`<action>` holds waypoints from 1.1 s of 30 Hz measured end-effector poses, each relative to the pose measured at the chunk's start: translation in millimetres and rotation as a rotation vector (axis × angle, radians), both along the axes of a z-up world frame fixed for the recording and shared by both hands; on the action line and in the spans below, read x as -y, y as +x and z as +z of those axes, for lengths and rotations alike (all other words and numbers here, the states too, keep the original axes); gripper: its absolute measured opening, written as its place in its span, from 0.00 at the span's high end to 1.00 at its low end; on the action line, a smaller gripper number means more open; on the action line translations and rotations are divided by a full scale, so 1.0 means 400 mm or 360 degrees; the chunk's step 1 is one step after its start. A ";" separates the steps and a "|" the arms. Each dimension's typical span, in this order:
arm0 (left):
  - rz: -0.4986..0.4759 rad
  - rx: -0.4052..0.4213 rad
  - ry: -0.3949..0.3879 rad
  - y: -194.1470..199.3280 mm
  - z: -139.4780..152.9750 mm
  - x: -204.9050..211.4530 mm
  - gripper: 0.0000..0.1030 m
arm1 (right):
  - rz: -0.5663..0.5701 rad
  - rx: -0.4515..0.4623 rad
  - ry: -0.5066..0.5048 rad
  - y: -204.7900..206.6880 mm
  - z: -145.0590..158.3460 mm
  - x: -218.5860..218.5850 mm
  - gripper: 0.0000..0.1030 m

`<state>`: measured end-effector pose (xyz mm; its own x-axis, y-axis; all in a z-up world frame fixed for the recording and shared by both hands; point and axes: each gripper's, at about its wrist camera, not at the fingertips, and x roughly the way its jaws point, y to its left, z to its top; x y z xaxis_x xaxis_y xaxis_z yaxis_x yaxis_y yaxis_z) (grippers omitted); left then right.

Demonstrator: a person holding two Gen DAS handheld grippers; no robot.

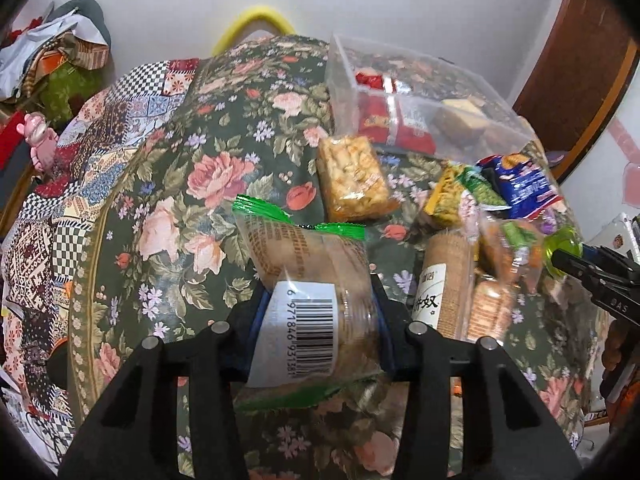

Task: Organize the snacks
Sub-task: 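Grasp the green-tabbed pastry bag with the left tool while the right tool reaches the jelly cup, then grasp the green jelly cup with the right tool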

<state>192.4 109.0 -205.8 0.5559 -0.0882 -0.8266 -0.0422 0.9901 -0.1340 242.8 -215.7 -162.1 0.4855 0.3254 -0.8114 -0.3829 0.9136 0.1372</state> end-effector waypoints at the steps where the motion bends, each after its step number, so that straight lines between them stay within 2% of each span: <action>1: -0.0004 0.0009 0.0002 -0.003 0.009 0.002 0.56 | -0.0001 0.0007 0.0007 -0.001 0.007 0.001 0.55; 11: -0.0022 0.0123 -0.0014 0.001 0.097 0.018 0.56 | 0.0001 0.0111 0.0058 -0.004 0.087 0.008 0.56; 12: -0.0024 0.0139 -0.0013 0.006 0.108 0.022 0.56 | 0.0000 0.0133 0.0065 -0.002 0.100 0.011 0.64; 13: -0.0027 0.0153 -0.0013 0.011 0.116 0.025 0.56 | 0.0012 0.0142 0.0081 0.002 0.114 0.011 0.84; 14: -0.0031 0.0170 -0.0015 0.018 0.126 0.028 0.56 | 0.0022 0.0130 0.0109 0.009 0.128 0.012 0.88; 17: -0.0042 0.0217 -0.0024 0.042 0.154 0.041 0.56 | 0.0026 0.0131 0.0203 0.028 0.156 0.016 0.87; 19: -0.0048 0.0239 -0.0041 0.055 0.166 0.048 0.56 | 0.0027 0.0147 0.0178 0.034 0.162 0.011 0.87; 20: -0.0051 0.0245 -0.0049 0.059 0.168 0.050 0.56 | 0.0020 0.0159 0.0151 0.034 0.159 0.007 0.87; 24: -0.0068 0.0244 -0.0074 0.061 0.164 0.063 0.56 | 0.0016 0.0100 0.0092 0.028 0.113 0.004 0.63; 25: -0.0071 0.0235 -0.0080 0.059 0.159 0.065 0.56 | 0.0016 0.0081 0.0067 0.024 0.096 0.003 0.60; 28: -0.0081 0.0208 -0.0093 0.049 0.145 0.067 0.56 | 0.0030 0.0012 -0.0015 0.021 0.047 -0.005 0.59; 31: -0.0078 0.0190 -0.0086 0.040 0.134 0.064 0.56 | 0.0001 -0.0012 -0.0081 0.022 0.005 -0.007 0.46; 33: -0.0073 0.0181 -0.0091 0.036 0.130 0.061 0.56 | -0.0008 -0.0067 -0.0055 0.028 -0.018 -0.007 0.43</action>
